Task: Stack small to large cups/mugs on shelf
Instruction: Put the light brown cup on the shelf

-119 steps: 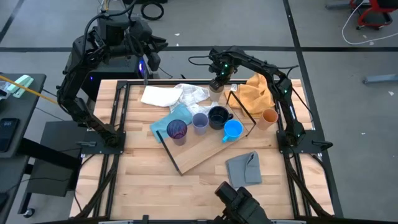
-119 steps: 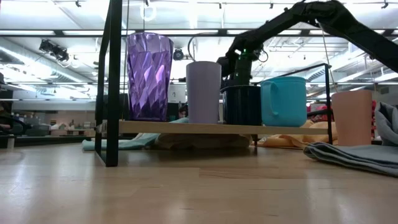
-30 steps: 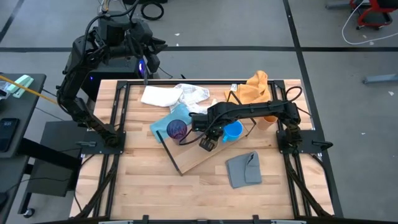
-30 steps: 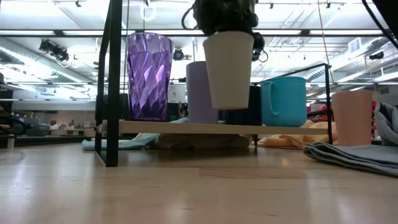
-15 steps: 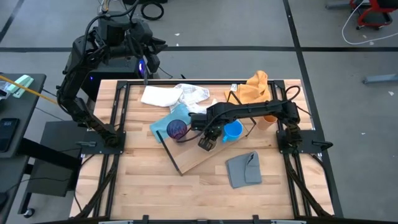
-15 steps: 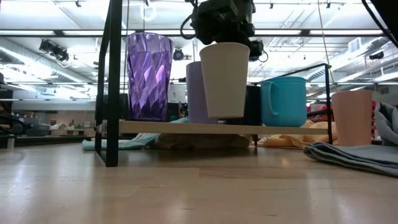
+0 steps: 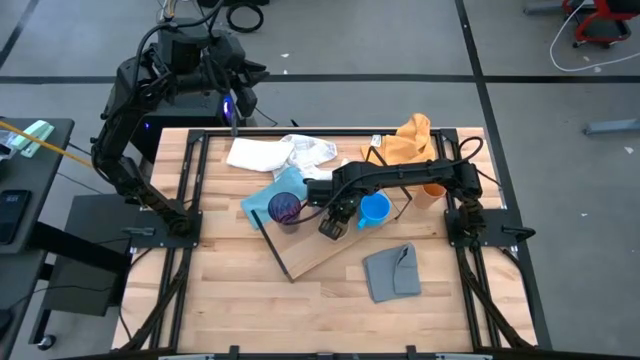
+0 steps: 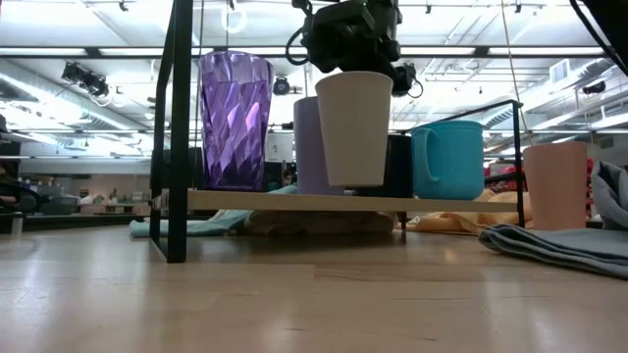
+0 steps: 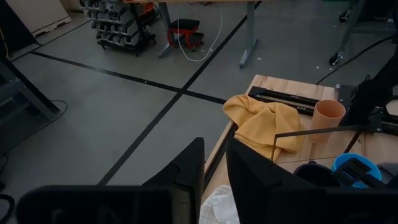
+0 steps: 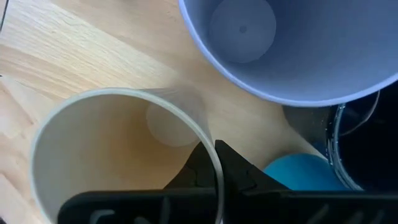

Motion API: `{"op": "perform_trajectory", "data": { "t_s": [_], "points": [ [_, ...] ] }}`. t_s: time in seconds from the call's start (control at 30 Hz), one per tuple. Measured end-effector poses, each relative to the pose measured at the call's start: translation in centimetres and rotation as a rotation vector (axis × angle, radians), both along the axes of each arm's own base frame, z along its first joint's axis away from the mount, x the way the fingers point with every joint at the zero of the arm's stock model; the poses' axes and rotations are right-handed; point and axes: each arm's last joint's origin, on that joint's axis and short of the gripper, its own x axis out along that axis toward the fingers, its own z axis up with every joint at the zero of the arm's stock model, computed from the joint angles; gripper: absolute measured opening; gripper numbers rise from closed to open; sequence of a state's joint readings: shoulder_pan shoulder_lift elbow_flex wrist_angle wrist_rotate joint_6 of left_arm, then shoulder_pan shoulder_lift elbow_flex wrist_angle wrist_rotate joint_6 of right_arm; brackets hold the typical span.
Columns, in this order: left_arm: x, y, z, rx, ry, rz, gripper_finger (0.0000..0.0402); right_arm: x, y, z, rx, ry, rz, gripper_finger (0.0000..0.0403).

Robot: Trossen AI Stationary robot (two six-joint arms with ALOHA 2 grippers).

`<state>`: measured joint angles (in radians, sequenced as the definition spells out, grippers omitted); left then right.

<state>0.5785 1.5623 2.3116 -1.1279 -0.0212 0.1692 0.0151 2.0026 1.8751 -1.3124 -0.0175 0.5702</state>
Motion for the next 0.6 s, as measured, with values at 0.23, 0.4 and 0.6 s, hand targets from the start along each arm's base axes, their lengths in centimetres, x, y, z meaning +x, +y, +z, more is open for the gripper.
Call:
{"op": "perform_trajectory", "data": {
  "t_s": [0.23, 0.4, 0.6],
  "points": [
    [0.0, 0.0, 0.0, 0.0, -0.001, 0.0, 0.0078, -0.1, 0.0, 0.0, 0.018, 0.008, -0.01, 0.0],
    [0.0, 0.0, 0.0, 0.0, -0.001, 0.0, 0.0082, -0.6, 0.1, -1.4, 0.035, 0.073, -0.009, 0.0],
    [0.0, 0.0, 0.0, 0.0, -0.001, 0.0, 0.0075, -0.6, 0.5, -1.8, 0.039, 0.06, 0.007, 0.0]
  ]
}}
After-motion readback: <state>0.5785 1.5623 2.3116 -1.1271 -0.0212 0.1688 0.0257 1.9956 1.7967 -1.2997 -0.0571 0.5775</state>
